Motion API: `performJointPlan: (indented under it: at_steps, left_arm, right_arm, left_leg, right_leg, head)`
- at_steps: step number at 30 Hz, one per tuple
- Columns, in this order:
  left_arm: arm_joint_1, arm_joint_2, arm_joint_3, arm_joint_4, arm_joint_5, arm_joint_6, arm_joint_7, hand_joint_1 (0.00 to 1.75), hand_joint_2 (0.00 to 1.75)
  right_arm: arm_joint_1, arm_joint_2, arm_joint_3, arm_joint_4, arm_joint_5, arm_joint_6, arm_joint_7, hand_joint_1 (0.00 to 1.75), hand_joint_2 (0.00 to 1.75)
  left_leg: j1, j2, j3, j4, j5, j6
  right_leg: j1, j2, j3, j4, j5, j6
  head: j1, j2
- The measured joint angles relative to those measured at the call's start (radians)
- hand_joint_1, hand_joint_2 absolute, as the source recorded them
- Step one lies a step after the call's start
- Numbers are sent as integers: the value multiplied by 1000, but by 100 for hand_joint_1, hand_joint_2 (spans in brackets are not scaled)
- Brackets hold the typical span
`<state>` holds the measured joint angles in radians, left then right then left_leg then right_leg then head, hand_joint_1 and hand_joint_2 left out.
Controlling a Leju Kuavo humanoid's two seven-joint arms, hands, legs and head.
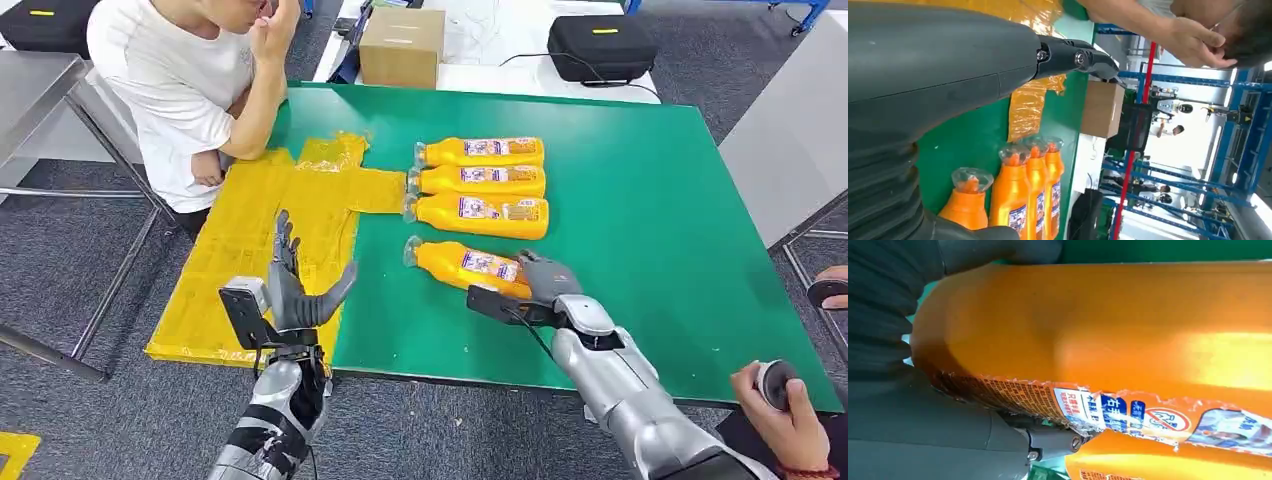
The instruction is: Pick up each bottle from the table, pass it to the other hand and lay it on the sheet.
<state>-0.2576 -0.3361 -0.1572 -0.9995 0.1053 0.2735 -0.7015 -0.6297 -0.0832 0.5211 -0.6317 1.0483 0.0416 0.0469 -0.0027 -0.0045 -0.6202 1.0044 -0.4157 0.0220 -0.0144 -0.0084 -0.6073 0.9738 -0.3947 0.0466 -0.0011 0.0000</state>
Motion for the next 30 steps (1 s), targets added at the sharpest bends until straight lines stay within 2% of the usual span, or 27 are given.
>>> performJointPlan:
  at_steps: [13, 16, 18, 19, 20, 23, 25, 30]
  left_arm:
    - [-22, -2, 4, 3, -40, 16, 0, 0, 175]
    - [-22, -3, 8, 3, -31, 1, 0, 0, 175]
    - [-23, -3, 11, 9, 35, -42, 5, 0, 175]
    - [-23, -4, 11, 15, 98, -75, 28, 0, 0]
    - [-21, -6, 8, 20, 165, -99, 59, 0, 175]
    - [-5, -6, -21, 20, 323, -117, 181, 0, 175]
    - [18, -2, -49, 18, 364, -150, 219, 0, 175]
    - [79, 16, -119, -24, 365, -220, 246, 0, 175]
  right_arm:
    - [-14, 10, -15, 77, -92, -60, -58, 175, 175]
    - [16, 19, -40, 73, -179, -135, -169, 175, 175]
    - [64, 27, -83, 43, -314, -156, -304, 175, 175]
    - [114, 40, -111, -3, -401, -158, -382, 175, 175]
    - [167, 53, -141, -60, -475, -158, -442, 175, 175]
    - [338, 104, -202, -245, -628, -159, -501, 175, 175]
    - [425, 131, -234, -355, -710, -151, -525, 175, 175]
    - [538, 158, -276, -524, -793, -116, -555, 175, 175]
  left_leg:
    - [0, -1, 4, 0, 0, 0]
    - [0, -1, 5, 0, 0, 0]
    - [1, 0, 5, 0, -1, 0]
    - [1, 0, 5, 0, -1, 0]
    - [1, 0, 4, 0, -2, 0]
    - [1, -5, 1, -1, -2, 0]
    - [2, -5, -2, -1, -1, -1]
    - [0, -3, -3, -1, -2, -1]
  right_leg:
    - [0, 0, 4, 0, 0, 0]
    - [0, 0, 5, 0, 0, 0]
    - [1, 0, 5, 0, 0, 0]
    - [1, 0, 5, 0, 0, 0]
    - [1, 0, 4, 0, 0, 0]
    - [1, -2, 3, 0, -2, 0]
    - [1, -2, 0, 0, -2, 0]
    - [0, -2, -2, 0, -2, -1]
  head:
    - [0, 0]
    - [0, 0]
    - [0, 0]
    - [1, 0]
    - [0, 0]
    - [0, 0]
    - [-1, 0]
    - [0, 0]
